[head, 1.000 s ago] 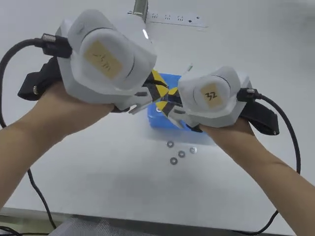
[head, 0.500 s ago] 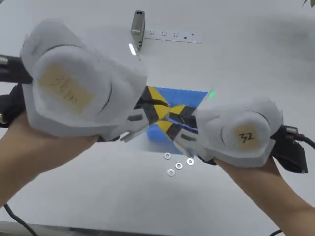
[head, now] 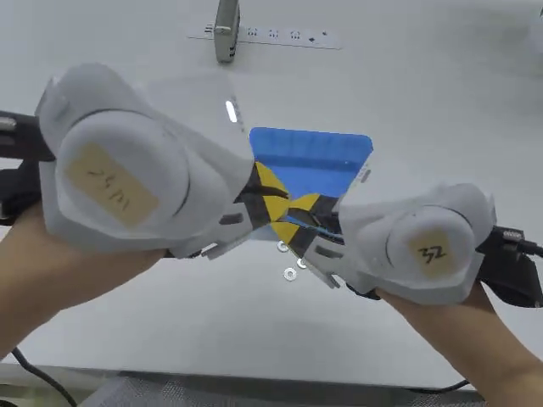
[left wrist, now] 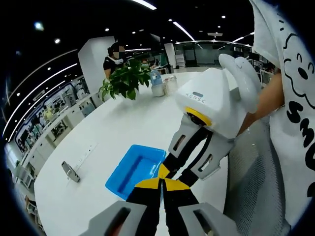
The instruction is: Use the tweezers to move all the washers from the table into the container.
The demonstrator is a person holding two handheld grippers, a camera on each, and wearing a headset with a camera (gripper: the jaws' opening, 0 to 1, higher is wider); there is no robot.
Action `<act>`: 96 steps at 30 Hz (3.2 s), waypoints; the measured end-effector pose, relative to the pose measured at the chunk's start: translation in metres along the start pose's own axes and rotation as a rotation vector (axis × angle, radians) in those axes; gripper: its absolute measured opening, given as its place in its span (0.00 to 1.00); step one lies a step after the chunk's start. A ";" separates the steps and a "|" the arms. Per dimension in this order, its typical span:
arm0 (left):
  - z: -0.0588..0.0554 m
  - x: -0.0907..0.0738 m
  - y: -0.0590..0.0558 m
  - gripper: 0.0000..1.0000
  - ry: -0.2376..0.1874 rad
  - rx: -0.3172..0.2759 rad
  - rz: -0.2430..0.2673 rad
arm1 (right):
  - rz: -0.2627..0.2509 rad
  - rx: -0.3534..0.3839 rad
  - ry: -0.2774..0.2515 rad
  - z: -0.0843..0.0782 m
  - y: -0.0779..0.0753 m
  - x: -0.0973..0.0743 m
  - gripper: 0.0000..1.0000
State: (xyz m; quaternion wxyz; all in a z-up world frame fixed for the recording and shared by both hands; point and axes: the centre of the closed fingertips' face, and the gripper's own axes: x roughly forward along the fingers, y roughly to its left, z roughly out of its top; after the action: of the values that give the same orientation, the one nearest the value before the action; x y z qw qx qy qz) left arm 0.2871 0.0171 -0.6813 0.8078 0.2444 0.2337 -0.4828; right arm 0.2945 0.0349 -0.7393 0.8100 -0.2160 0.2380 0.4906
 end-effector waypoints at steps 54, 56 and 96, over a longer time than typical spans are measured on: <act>0.001 0.013 -0.007 0.00 0.056 0.029 -0.074 | 0.000 0.055 0.038 -0.016 -0.008 -0.001 0.04; 0.007 0.009 -0.007 0.00 0.052 0.047 -0.071 | -0.008 0.044 0.032 -0.010 -0.008 -0.006 0.04; 0.002 0.039 0.050 0.00 0.035 0.052 0.047 | -0.058 0.018 0.024 0.002 -0.060 0.038 0.04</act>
State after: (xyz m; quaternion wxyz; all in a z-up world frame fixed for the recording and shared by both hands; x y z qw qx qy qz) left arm 0.3485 0.0103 -0.6949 0.8080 0.2790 0.2296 -0.4653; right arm 0.3636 0.0365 -0.7535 0.8229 -0.2215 0.2456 0.4621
